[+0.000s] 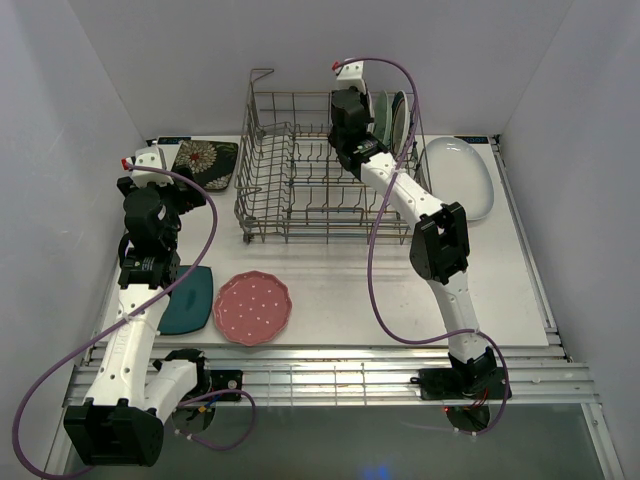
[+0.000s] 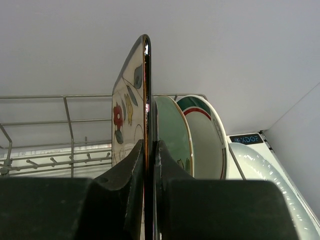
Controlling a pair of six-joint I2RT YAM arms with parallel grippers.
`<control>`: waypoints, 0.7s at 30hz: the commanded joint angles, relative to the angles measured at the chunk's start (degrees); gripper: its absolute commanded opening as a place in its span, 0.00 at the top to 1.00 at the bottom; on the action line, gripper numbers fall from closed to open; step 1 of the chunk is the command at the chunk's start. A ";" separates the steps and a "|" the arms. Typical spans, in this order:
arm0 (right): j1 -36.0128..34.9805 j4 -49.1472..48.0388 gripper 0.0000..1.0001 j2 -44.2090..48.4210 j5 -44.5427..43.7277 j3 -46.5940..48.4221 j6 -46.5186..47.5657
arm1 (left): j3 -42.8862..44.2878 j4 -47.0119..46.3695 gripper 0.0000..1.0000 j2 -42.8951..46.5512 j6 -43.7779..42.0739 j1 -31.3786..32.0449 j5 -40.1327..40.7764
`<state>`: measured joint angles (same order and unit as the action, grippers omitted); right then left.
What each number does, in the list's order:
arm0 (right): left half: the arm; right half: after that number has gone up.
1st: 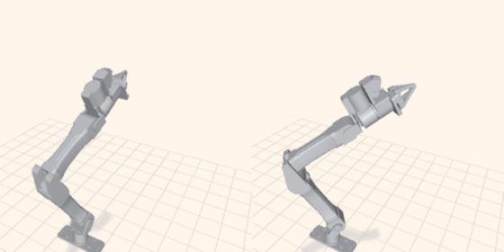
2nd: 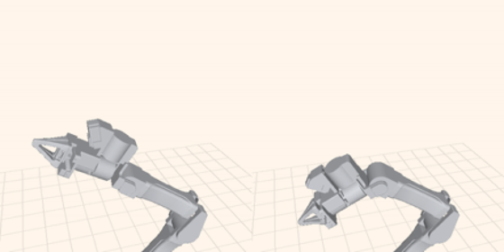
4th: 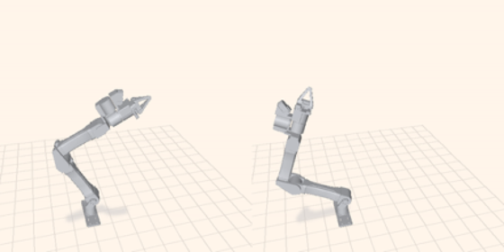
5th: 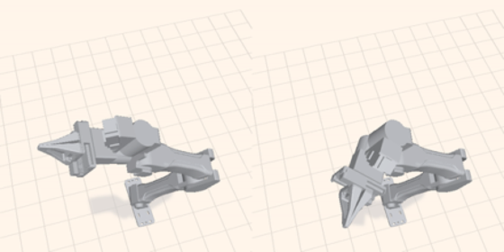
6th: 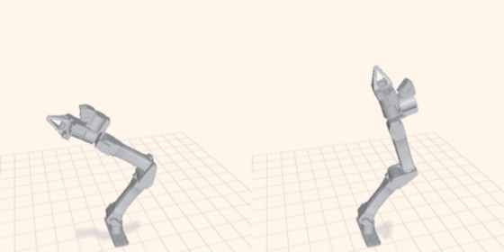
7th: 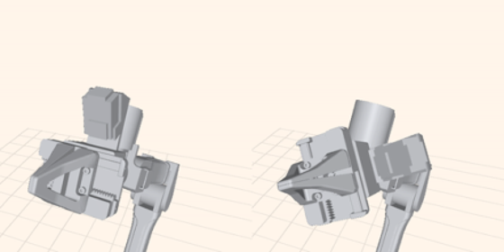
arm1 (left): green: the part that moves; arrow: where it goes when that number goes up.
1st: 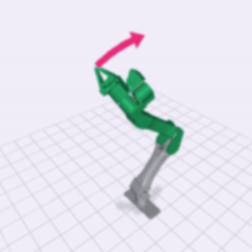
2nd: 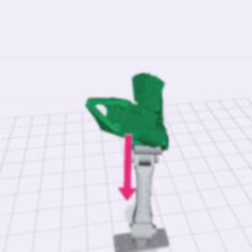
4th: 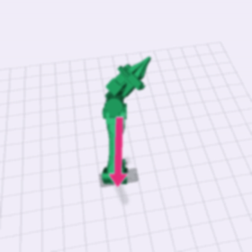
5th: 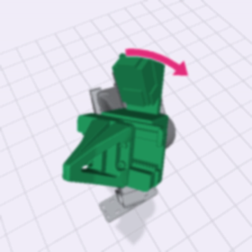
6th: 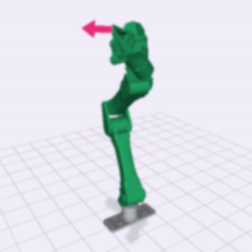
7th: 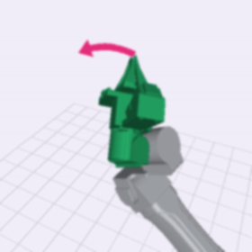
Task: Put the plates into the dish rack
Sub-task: Insert the plate into the dish rack.
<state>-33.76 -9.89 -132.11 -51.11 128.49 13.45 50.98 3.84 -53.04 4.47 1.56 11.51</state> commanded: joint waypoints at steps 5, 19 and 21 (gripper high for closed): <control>0.10 -6.55 0.92 6.78 -1.09 2.12 -5.10 | -0.09 -0.67 0.02 1.44 -0.16 -0.24 -0.52; 0.62 -4.62 0.92 3.80 -2.24 2.38 -6.33 | -0.09 -0.58 0.02 1.44 -0.25 -0.24 -0.35; 1.15 -4.17 0.92 3.27 -1.89 2.47 -6.86 | -0.18 -0.58 0.02 1.44 -0.25 -0.24 -0.35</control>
<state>-33.61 -7.01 -131.94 -51.92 127.92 9.32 50.98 3.84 -53.01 4.47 1.56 11.51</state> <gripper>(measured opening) 0.125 0.978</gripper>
